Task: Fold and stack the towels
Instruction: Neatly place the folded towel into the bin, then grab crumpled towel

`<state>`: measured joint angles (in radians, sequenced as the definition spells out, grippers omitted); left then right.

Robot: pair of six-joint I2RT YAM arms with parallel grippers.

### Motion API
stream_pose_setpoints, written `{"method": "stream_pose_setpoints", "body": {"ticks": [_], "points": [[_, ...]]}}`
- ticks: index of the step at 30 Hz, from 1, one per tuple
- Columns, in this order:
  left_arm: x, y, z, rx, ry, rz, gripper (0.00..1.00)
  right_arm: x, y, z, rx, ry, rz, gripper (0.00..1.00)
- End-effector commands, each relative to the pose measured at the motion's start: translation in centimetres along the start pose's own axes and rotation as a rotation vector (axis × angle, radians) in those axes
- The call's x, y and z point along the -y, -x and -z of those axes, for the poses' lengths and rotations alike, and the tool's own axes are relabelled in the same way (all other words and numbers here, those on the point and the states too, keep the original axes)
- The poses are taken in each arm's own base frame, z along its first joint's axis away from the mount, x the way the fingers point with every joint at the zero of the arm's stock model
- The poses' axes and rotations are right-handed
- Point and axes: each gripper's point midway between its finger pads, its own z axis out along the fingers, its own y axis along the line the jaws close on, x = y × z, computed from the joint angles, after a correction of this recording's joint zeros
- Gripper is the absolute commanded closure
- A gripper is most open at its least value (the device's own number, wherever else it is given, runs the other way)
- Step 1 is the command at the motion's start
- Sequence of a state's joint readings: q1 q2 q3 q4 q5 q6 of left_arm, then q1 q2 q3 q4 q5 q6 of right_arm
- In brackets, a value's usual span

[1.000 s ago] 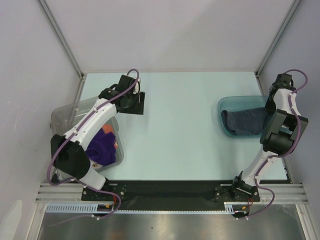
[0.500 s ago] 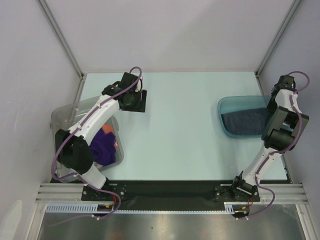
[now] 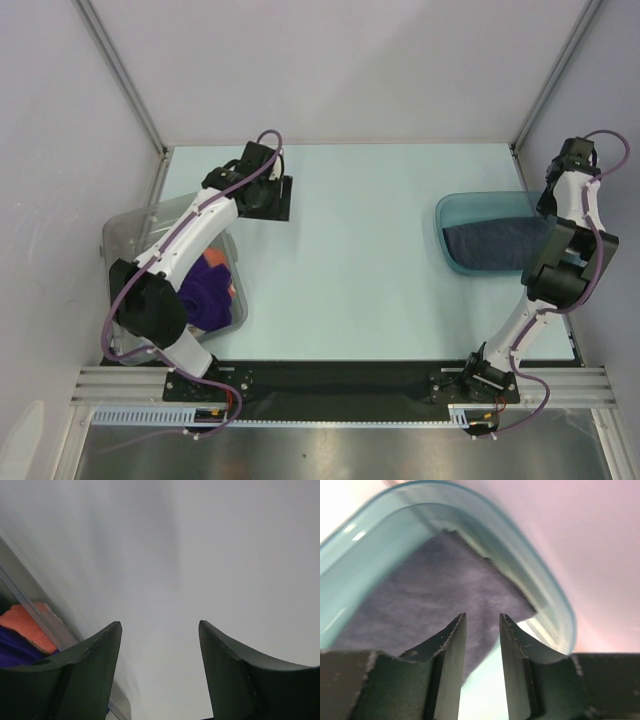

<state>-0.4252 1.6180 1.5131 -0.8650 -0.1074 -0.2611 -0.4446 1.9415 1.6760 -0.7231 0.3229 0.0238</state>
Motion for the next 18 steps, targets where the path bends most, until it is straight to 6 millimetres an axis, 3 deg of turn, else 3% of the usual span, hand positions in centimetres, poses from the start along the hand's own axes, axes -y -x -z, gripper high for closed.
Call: {"method": "stream_pose_setpoints", "body": {"ticks": [1,7,13,15,18], "points": [[-0.6,1.8,2.4,0.096,0.013,0.021,0.31,-1.8,0.1,1.2,0.010,0.089,-0.037,0.64],[-2.5,2.8,2.2,0.165,0.071,0.086,0.28,-3.3,-3.9,-2.6,-0.090,0.118,-0.076,0.67],[-7.3,2.9,2.4,0.178,0.150,0.264,0.27,-2.5,-6.0,-4.7,-0.156,0.066,-0.108,0.66],[-9.6,2.6,3.3,0.205,0.203,0.348,0.24,-2.4,-5.6,-4.3,-0.154,0.065,-0.118,0.64],[-12.7,1.6,4.0,0.225,0.260,0.466,0.21,-3.2,-3.7,-1.7,-0.100,0.115,-0.142,0.62]]}}
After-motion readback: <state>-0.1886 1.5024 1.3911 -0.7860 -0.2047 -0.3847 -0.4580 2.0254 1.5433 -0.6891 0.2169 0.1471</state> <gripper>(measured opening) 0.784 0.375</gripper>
